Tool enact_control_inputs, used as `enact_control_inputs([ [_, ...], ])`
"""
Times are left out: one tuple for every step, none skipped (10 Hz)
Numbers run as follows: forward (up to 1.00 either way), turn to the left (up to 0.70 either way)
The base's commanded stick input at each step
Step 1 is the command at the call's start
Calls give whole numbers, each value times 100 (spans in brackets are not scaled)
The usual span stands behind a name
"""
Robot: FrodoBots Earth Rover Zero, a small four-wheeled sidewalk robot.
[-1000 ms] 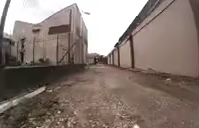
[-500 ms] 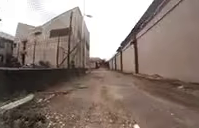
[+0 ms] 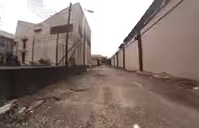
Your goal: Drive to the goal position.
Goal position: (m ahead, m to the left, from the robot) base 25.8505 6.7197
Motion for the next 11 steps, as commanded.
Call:
enact_control_inputs([
  [100, -27],
  [100, -27],
  [100, -27],
  [100, 0],
  [100, 0],
  [100, 0],
  [100, 0],
  [100, 0],
  [100, 0],
  [100, 0],
  [100, 0],
])
